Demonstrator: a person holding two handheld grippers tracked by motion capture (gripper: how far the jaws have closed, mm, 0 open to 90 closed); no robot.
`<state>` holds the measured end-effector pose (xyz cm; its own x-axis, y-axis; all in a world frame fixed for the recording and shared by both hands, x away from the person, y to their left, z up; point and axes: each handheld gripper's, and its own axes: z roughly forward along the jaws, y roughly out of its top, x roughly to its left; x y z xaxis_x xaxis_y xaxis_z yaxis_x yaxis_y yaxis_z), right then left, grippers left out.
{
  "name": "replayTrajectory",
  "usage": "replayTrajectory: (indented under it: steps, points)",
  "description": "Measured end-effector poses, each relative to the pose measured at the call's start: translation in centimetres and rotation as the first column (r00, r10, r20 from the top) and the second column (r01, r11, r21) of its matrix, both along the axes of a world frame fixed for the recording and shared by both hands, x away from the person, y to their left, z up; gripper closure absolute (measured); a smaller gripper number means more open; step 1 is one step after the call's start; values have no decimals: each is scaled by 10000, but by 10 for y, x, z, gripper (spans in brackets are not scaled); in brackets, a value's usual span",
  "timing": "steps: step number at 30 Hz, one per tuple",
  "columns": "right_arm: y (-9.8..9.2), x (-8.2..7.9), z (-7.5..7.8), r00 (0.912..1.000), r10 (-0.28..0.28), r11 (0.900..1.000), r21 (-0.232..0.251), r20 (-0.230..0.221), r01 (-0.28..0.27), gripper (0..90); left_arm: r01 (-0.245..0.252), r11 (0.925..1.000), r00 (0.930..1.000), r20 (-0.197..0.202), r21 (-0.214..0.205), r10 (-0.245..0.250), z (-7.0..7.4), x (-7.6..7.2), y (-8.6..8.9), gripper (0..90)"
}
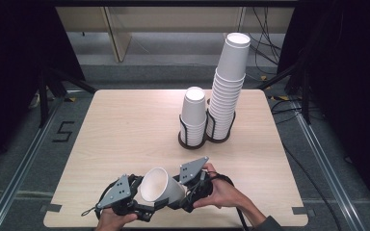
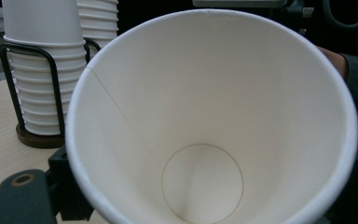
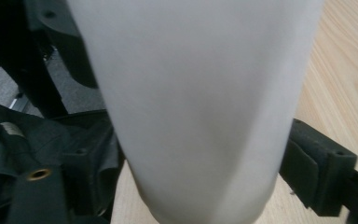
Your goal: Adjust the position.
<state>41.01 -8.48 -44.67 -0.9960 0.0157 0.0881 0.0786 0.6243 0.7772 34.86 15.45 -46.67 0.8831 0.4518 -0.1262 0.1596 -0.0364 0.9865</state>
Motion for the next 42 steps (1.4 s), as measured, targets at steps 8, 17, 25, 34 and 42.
replayTrajectory:
  steps: [8, 17, 25, 34, 42]
  points:
    - [0, -2, -1, 9999, 77, 9996, -257, 65, -76, 254, -83, 9998, 10000, 39, -181, 84, 1, -1, 1, 126]
    - [8, -6, -11, 9990, 265, 9996, 49, -368, -264, 257, -96, 9977, 9999, -80, -674, 91, 1, -1, -3, 103]
    - [7, -3, -14, 9977, 1, 10000, 56, -682, 3, 202, -296, 9986, 9994, -187, -444, 288, 2, 0, 0, 134]
    - [-19, 6, -9, 9916, -1221, 9925, 2, -421, 1222, 186, -1581, 9858, 9873, -81, 559, 1588, 1, 6, 10, 137]
    - [-36, 10, -11, 9759, -2175, 9761, -41, -181, 2174, 209, -2957, 9447, 9545, 37, 1417, 2982, -2, 14, 21, 135]
